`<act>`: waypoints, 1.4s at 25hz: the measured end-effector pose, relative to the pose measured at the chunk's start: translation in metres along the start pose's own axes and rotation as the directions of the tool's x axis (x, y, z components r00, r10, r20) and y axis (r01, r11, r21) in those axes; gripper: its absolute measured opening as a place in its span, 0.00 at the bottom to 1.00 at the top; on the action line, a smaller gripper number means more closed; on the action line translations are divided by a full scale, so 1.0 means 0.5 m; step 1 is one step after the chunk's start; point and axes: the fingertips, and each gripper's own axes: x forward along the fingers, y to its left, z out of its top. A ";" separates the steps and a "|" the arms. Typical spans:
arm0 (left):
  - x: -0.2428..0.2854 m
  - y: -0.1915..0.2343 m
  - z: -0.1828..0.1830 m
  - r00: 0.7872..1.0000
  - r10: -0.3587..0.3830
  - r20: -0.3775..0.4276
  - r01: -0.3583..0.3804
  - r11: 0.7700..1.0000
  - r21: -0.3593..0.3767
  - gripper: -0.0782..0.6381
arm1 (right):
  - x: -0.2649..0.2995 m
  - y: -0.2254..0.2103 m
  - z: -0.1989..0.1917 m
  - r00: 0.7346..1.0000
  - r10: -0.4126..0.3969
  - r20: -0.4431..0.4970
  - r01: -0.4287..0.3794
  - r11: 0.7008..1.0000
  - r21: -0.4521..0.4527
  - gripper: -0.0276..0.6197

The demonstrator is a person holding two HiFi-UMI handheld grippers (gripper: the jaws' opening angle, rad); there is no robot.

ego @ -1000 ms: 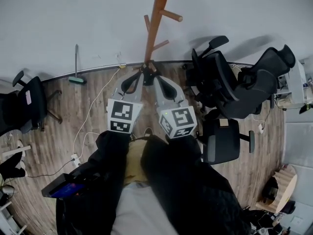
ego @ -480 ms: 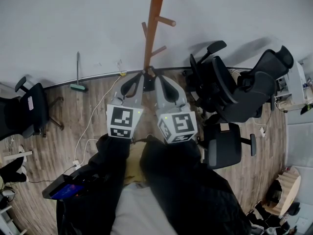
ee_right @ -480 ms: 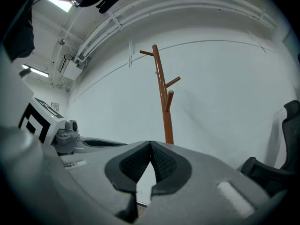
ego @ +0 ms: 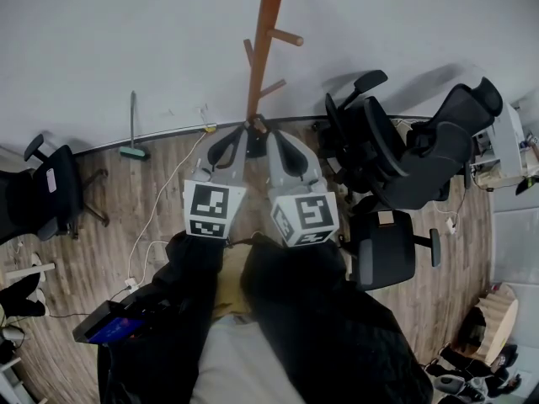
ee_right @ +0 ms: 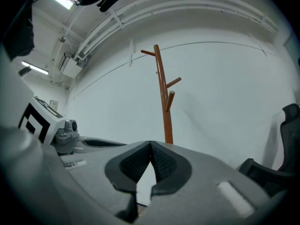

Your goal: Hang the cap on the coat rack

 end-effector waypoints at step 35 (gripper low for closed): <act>0.006 0.012 -0.011 1.000 0.012 -0.011 -0.012 1.000 0.006 0.11 | 0.017 0.007 -0.003 1.000 0.019 0.001 -0.019 0.999 -0.029 0.03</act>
